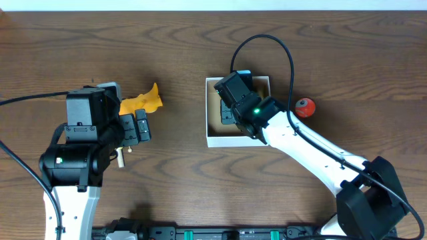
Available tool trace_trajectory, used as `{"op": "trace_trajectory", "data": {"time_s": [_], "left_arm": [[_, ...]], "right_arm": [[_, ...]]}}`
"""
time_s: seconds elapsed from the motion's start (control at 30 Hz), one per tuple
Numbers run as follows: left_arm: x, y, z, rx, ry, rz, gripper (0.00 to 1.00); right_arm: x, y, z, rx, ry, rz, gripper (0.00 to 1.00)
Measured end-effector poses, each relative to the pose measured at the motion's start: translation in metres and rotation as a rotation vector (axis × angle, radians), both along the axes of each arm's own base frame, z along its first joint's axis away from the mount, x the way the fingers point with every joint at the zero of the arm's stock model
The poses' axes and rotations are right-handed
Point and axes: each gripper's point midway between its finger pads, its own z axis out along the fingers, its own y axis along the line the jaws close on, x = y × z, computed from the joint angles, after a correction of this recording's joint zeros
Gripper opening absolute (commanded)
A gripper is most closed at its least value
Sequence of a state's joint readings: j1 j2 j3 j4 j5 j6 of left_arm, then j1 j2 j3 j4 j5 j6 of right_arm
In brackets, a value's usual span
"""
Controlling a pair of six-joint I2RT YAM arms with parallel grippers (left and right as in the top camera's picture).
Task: Pack container
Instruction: 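Carry the fire truck into the box beside the dump truck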
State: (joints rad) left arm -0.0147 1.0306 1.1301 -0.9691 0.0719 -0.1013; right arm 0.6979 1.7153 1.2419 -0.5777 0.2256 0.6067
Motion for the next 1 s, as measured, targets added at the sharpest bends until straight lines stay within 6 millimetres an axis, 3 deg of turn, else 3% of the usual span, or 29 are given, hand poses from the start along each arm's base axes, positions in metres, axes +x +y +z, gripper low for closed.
{"op": "trace_trajectory", "data": {"time_s": [0.23, 0.4, 0.6, 0.73, 1.0], "left_arm": [[0.0, 0.0, 0.0, 0.0, 0.0, 0.0, 0.98], [0.0, 0.0, 0.0, 0.0, 0.0, 0.0, 0.98], [0.0, 0.0, 0.0, 0.0, 0.0, 0.0, 0.98], [0.0, 0.0, 0.0, 0.0, 0.0, 0.0, 0.98], [0.0, 0.0, 0.0, 0.0, 0.0, 0.0, 0.98]], "right_arm": [[0.0, 0.0, -0.013, 0.017, 0.035, -0.064, 0.04], [0.0, -0.002, -0.028, 0.008, 0.067, -0.093, 0.14], [0.005, -0.008, -0.03, 0.013, 0.069, -0.117, 0.59], [0.008, -0.009, -0.029, 0.019, 0.06, -0.124, 0.75], [0.009, -0.007, -0.026, 0.001, 0.053, -0.081, 0.74]]}}
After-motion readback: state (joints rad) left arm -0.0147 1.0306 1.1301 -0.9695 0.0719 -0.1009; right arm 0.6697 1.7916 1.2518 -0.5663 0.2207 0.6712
